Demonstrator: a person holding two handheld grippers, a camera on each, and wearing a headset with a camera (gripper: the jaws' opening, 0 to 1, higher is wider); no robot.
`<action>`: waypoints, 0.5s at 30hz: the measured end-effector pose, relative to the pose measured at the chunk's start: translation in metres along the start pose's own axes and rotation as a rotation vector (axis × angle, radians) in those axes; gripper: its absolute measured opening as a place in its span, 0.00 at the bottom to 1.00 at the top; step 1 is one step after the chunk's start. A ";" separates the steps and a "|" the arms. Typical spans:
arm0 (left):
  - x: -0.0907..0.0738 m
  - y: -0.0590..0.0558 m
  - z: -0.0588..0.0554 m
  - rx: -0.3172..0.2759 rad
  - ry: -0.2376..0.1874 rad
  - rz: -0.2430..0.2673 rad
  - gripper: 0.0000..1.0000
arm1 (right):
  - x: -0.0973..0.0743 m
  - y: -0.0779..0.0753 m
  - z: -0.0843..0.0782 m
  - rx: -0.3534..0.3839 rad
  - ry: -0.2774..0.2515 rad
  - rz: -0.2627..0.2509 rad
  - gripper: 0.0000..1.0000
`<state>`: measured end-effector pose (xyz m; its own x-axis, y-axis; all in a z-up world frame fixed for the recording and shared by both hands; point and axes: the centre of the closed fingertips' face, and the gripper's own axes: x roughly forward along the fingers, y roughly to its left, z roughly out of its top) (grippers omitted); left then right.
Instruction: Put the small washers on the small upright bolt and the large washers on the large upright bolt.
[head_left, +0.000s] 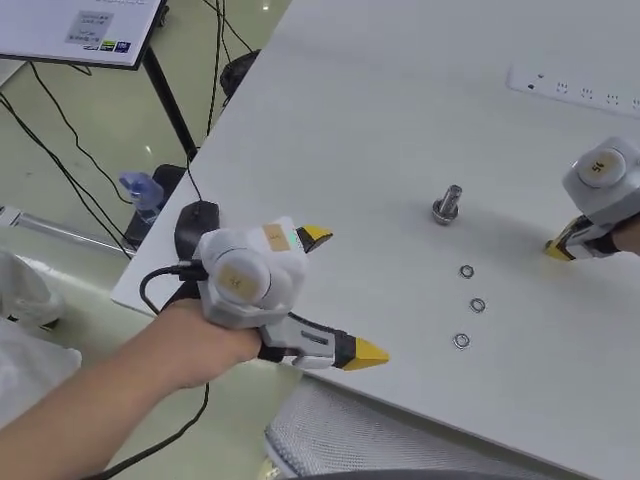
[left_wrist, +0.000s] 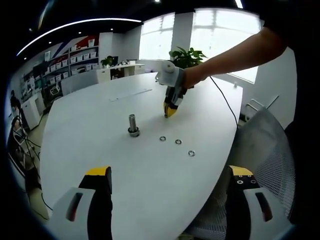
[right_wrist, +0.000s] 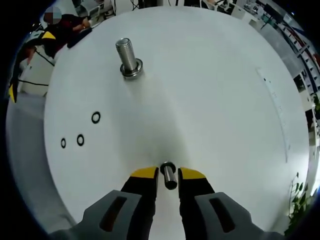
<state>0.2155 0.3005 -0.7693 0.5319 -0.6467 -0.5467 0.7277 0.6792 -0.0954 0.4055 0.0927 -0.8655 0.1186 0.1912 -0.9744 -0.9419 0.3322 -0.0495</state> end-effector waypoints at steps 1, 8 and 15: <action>0.000 0.000 0.000 0.004 0.000 -0.002 0.95 | -0.001 0.000 0.000 -0.001 -0.003 0.000 0.19; 0.003 -0.002 0.004 0.029 0.000 -0.017 0.95 | -0.018 0.001 0.003 0.027 -0.050 0.001 0.23; 0.009 -0.001 0.006 0.024 -0.003 -0.020 0.97 | -0.040 0.005 0.013 -0.001 -0.105 -0.013 0.24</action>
<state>0.2224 0.2914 -0.7692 0.5189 -0.6608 -0.5423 0.7481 0.6580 -0.0859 0.3999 0.0985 -0.8244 0.1632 0.2821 -0.9454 -0.9404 0.3342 -0.0626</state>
